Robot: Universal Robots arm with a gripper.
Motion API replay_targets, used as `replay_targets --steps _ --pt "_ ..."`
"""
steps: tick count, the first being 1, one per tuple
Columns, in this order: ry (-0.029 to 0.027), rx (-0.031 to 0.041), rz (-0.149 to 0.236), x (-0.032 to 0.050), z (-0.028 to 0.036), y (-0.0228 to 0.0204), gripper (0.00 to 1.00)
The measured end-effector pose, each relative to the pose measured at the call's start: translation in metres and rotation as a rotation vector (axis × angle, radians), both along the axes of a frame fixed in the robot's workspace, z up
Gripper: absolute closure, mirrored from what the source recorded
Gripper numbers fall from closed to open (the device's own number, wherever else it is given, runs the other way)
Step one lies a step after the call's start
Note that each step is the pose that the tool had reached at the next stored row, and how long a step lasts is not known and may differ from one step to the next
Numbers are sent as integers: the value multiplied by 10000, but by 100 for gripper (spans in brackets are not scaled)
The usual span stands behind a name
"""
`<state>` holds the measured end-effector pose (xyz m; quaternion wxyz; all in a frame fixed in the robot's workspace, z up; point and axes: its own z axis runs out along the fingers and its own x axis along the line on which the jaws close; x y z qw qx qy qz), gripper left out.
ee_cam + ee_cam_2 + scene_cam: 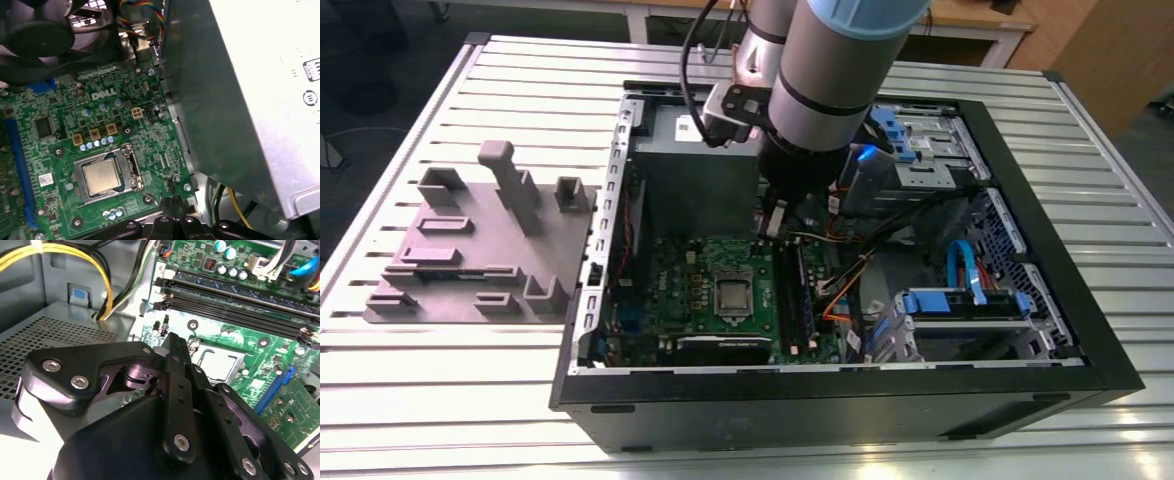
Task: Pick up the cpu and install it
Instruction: 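Install the first cpu locking lever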
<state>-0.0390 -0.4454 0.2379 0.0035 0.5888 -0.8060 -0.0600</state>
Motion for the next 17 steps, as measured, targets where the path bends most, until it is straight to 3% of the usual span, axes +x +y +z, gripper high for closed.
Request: replay_targets --steps 10,17 --pt "-11 -25 194 -34 3 -75 90" --pt "-90 -26 487 -63 9 -120 90"
